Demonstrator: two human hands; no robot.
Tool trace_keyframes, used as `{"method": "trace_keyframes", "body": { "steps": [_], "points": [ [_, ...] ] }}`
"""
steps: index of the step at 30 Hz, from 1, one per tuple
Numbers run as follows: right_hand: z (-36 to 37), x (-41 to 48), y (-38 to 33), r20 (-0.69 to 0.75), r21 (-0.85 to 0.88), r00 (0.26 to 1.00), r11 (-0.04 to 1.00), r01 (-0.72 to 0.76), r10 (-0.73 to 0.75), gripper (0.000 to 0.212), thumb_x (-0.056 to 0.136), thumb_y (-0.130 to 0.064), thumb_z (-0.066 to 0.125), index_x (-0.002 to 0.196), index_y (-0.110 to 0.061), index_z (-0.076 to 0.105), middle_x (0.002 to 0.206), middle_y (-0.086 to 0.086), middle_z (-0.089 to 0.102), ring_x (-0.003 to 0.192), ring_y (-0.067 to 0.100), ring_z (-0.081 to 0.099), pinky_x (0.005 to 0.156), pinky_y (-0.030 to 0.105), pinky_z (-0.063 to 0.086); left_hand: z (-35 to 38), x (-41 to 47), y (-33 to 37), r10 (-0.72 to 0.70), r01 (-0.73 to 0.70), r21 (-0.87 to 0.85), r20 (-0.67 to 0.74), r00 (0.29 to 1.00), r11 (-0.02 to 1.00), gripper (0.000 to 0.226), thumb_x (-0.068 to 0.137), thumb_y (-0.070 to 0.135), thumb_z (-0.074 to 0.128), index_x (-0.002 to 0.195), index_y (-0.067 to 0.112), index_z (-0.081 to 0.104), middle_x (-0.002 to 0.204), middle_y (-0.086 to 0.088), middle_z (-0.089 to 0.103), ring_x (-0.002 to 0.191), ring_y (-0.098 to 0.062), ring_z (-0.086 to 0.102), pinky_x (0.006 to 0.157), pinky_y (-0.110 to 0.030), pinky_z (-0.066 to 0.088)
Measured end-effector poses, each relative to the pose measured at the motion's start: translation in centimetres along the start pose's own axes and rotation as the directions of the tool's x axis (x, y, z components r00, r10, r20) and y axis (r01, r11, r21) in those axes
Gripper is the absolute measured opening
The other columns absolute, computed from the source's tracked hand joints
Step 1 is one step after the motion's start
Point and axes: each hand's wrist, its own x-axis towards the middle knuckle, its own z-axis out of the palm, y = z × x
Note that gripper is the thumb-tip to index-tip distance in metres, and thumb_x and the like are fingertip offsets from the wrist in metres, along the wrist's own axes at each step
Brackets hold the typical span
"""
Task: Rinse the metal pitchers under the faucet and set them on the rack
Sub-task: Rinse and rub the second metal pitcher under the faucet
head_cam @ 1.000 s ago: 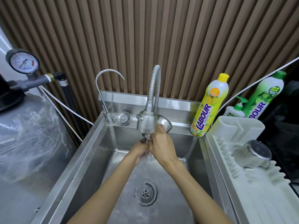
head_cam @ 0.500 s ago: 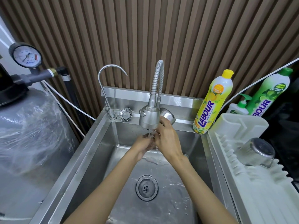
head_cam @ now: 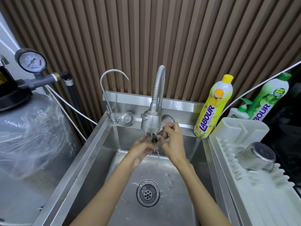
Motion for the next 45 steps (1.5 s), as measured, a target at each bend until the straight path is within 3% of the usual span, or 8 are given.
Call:
{"method": "trace_keyframes", "body": {
  "steps": [5,12,18,22,28,33,39,45],
  "points": [
    [0.1,-1.0,0.4,0.023,0.401,0.943,0.861,-0.313,0.333,0.024,0.08,0.001,0.065,0.068,-0.006,0.045,0.112,0.005,0.059,0.099,0.011,0.057,0.075,-0.001,0.039,1.1,-1.3,0.0,0.155,-0.137,0.193,-0.08,0.985,0.971,0.065,0.051,-0.002,0.081,0.109,0.011,0.057,0.099,-0.002,0.07,0.097,-0.019,0.064,0.083,-0.031,0.049],
    [0.1,-2.9,0.9,0.284,0.831,0.851,0.331,-0.448,0.441,0.032,0.089,0.005,0.051,0.064,-0.009,0.038,0.118,0.019,0.06,0.108,0.037,0.057,0.1,0.049,0.046,1.2,-3.0,-1.1,0.472,-0.361,0.441,-0.17,0.865,0.822,0.078,0.051,0.012,0.085,0.121,0.02,0.051,0.104,0.005,0.069,0.097,-0.015,0.065,0.086,-0.032,0.05],
    [-1.3,-3.4,0.3,0.321,0.71,0.844,0.48,-0.515,0.43,0.02,0.091,-0.012,0.056,0.075,-0.008,0.044,0.089,0.023,0.057,0.089,0.032,0.061,0.082,0.04,0.058,0.5,-4.6,-0.9,0.576,-0.434,0.501,-0.167,0.8,0.749,0.081,0.052,0.013,0.09,0.12,0.024,0.047,0.112,0.009,0.06,0.101,-0.005,0.058,0.086,-0.009,0.043],
    [-2.3,-3.1,-0.4,0.208,0.535,0.851,0.672,-0.511,0.482,0.021,0.087,-0.019,0.063,0.082,-0.001,0.052,0.084,0.021,0.065,0.083,0.028,0.068,0.059,0.029,0.059,1.0,-5.2,-1.0,0.57,-0.398,0.529,-0.21,0.794,0.749,0.081,0.045,0.035,0.091,0.117,0.027,0.055,0.111,0.007,0.062,0.101,-0.01,0.06,0.089,-0.023,0.047],
    [-3.7,-2.6,-1.5,0.044,0.329,0.94,0.884,-0.333,0.338,0.022,0.081,-0.013,0.067,0.067,-0.018,0.052,0.084,0.0,0.072,0.083,0.018,0.069,0.078,0.033,0.056,1.5,-4.9,-1.8,0.45,-0.376,0.31,-0.219,0.866,0.873,0.067,0.044,0.027,0.091,0.102,0.019,0.057,0.102,-0.004,0.071,0.099,-0.021,0.066,0.085,-0.024,0.052],
    [-2.6,-3.1,-1.8,0.054,0.547,0.972,0.807,-0.221,0.229,0.022,0.087,-0.002,0.059,0.074,-0.011,0.044,0.113,-0.011,0.067,0.105,-0.004,0.061,0.085,0.007,0.044,1.8,-4.3,-0.7,0.551,-0.525,0.179,-0.168,0.817,0.832,0.08,0.056,-0.013,0.08,0.119,0.024,0.048,0.119,-0.007,0.064,0.112,-0.018,0.062,0.097,-0.03,0.049],
    [-1.0,-3.4,-1.1,0.227,0.789,0.916,0.49,-0.372,0.331,0.013,0.091,-0.008,0.054,0.081,-0.004,0.047,0.102,0.013,0.068,0.095,0.025,0.066,0.093,0.041,0.053,1.2,-6.4,1.4,0.735,-0.491,0.664,-0.132,0.665,0.563,0.087,0.054,0.018,0.089,0.129,0.033,0.047,0.115,0.007,0.049,0.108,-0.009,0.045,0.086,-0.008,0.033],
    [-2.6,-3.0,-1.9,0.212,0.573,0.857,0.651,-0.499,0.47,0.017,0.088,-0.018,0.062,0.08,-0.006,0.053,0.073,0.009,0.066,0.072,0.02,0.066,0.061,0.033,0.06,1.4,-7.1,0.3,0.654,-0.319,0.721,-0.241,0.717,0.615,0.095,0.039,0.073,0.069,0.12,0.025,0.057,0.096,0.005,0.052,0.094,-0.013,0.055,0.08,-0.021,0.04]
  ]
}}
